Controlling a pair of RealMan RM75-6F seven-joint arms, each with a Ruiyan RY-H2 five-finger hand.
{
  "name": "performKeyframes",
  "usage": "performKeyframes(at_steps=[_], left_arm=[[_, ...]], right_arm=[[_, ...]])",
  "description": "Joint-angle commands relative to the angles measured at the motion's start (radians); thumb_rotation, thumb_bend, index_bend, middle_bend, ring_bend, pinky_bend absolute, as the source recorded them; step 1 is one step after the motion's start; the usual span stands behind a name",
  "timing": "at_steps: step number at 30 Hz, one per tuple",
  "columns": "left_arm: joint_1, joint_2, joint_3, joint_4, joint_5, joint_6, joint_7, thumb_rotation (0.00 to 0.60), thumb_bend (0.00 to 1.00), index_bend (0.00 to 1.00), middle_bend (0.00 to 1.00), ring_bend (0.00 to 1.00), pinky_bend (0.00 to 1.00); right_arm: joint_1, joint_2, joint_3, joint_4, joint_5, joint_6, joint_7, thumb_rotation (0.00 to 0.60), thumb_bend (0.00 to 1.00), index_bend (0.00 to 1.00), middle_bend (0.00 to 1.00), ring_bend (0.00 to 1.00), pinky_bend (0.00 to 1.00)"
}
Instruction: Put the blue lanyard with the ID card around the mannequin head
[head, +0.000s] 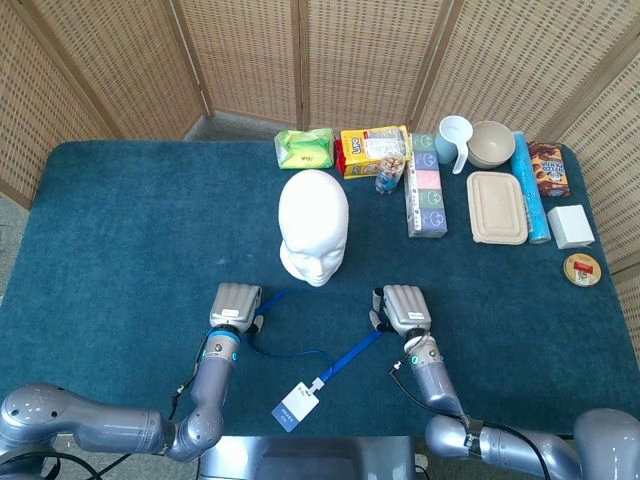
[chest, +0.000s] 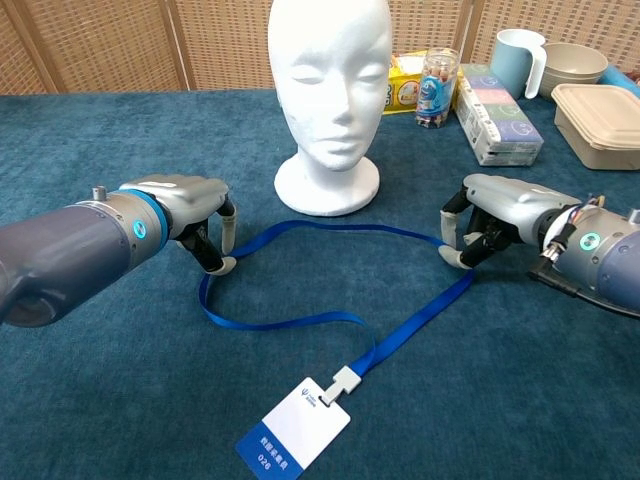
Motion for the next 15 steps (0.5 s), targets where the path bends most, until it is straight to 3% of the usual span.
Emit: performKeyframes(at_steps=[1,15], left_arm=[[0.000,-0.001,0.001,-0.001,-0.001,0.001,0.002,0.506,0.39,0.46,1.00,1.00,1.00],[0.010,0.009,0.008,-0.026,0.000,0.018,0.009,0.506,0.42,0.54,1.00,1.00,1.00]], right_arm=[[-0.001,0.001,0.001,-0.001,-0.001,-0.001,0.005,0.600,0.54,0.63,1.00,1.00,1.00],[-0.004,0.004,0.003,-0.007,-0.014,0.004,0.023,0.600,0.54,0.64,1.00,1.00,1.00]])
